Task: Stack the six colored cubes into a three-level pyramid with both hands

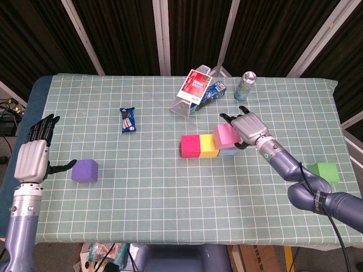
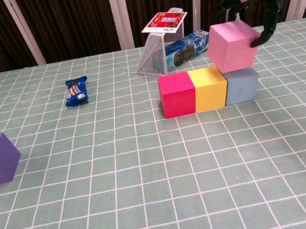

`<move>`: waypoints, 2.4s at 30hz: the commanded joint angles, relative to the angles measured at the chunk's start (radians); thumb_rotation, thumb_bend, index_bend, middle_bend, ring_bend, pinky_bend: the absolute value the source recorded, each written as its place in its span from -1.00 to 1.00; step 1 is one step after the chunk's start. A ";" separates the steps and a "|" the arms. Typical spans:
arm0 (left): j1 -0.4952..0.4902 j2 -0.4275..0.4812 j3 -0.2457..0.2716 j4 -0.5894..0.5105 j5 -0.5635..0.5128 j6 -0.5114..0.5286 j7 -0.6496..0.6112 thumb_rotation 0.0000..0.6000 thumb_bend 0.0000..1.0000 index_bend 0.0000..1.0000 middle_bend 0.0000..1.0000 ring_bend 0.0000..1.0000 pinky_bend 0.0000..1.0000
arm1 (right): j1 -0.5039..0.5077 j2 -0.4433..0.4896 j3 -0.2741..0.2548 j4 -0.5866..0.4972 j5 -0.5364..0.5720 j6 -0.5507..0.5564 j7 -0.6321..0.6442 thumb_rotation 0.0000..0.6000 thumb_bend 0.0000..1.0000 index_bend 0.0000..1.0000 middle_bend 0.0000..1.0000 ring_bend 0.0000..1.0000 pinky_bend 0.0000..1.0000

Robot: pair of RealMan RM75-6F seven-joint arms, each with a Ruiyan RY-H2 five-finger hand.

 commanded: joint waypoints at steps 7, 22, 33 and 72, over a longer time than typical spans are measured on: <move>-0.001 0.001 -0.004 0.008 -0.012 -0.005 -0.007 1.00 -0.77 -1.00 -1.00 -1.00 -0.98 | 0.062 -0.018 -0.040 0.001 0.162 0.004 -0.039 1.00 -0.35 -1.00 -0.17 -0.34 -1.00; -0.001 0.009 -0.008 0.006 -0.016 -0.010 -0.020 1.00 -0.77 -1.00 -1.00 -1.00 -0.98 | 0.102 -0.030 -0.098 -0.025 0.251 0.049 -0.084 1.00 -0.35 -1.00 -0.17 -0.34 -1.00; 0.001 0.012 -0.006 0.003 -0.013 -0.009 -0.023 1.00 -0.77 -1.00 -1.00 -1.00 -0.98 | 0.122 -0.033 -0.114 -0.040 0.279 0.076 -0.097 1.00 -0.35 -1.00 -0.17 -0.34 -1.00; -0.002 0.015 -0.008 0.002 -0.019 -0.011 -0.028 1.00 -0.77 -1.00 -1.00 -1.00 -0.98 | 0.152 -0.060 -0.168 -0.038 0.347 0.119 -0.147 1.00 -0.35 -1.00 -0.17 -0.34 -1.00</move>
